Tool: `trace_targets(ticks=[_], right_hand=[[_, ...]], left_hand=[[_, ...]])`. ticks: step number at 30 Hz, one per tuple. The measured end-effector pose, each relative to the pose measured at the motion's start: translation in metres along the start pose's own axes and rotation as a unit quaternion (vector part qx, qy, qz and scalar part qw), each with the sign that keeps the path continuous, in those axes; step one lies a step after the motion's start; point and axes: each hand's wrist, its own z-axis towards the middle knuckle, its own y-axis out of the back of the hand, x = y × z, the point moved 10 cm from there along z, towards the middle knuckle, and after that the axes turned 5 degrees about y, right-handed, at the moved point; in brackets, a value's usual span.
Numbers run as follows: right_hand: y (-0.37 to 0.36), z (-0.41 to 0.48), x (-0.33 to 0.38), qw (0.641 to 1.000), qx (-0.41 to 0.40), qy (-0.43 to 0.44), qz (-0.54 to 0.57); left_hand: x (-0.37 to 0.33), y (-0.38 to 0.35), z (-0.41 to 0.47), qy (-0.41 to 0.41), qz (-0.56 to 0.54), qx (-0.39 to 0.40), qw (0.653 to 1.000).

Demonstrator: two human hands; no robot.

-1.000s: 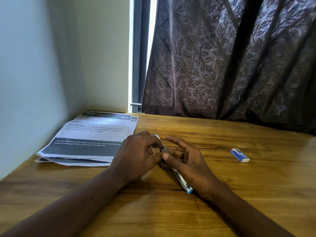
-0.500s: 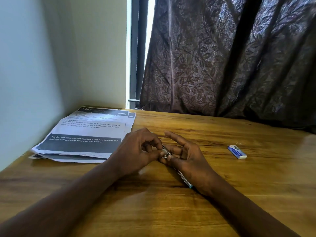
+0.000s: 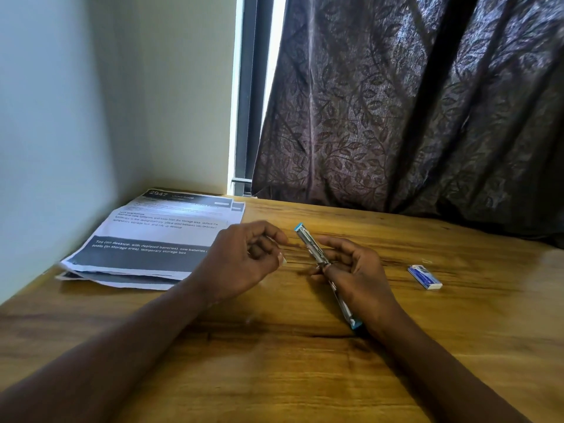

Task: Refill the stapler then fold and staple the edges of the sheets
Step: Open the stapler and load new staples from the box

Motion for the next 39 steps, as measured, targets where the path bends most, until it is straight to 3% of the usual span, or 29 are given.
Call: trace_targets(ticks=[3, 9, 23, 25, 28, 30, 35, 39], right_hand=[[0.009, 0.003, -0.003, 1.000, -0.021, 0.002, -0.016], [0.012, 0.003, -0.008, 0.999, -0.030, -0.015, -0.003], [0.006, -0.004, -0.012, 0.997, 0.009, -0.040, 0.060], [0.019, -0.007, -0.006, 0.999, -0.014, -0.012, -0.033], [0.040, -0.008, 0.002, 0.970, -0.061, 0.042, -0.233], [0.045, -0.007, 0.004, 0.962, -0.070, 0.045, -0.259], [0.046, -0.007, -0.003, 0.974, -0.062, 0.022, -0.217], [0.051, -0.004, -0.012, 0.992, -0.070, -0.008, -0.103]], left_hand=[[-0.001, -0.014, -0.003, -0.009, 0.114, 0.042, 0.993], [0.005, -0.022, -0.005, 0.006, 0.164, 0.092, 0.982], [-0.005, -0.009, -0.003, -0.051, 0.208, -0.001, 0.977], [-0.005, -0.015, -0.004, -0.051, 0.213, 0.022, 0.975], [-0.003, -0.022, -0.006, -0.046, 0.217, 0.049, 0.974], [-0.004, -0.024, -0.006, -0.045, 0.218, 0.058, 0.973], [-0.002, -0.028, -0.007, -0.046, 0.229, 0.076, 0.969], [0.003, -0.032, -0.005, -0.039, 0.233, 0.095, 0.967]])
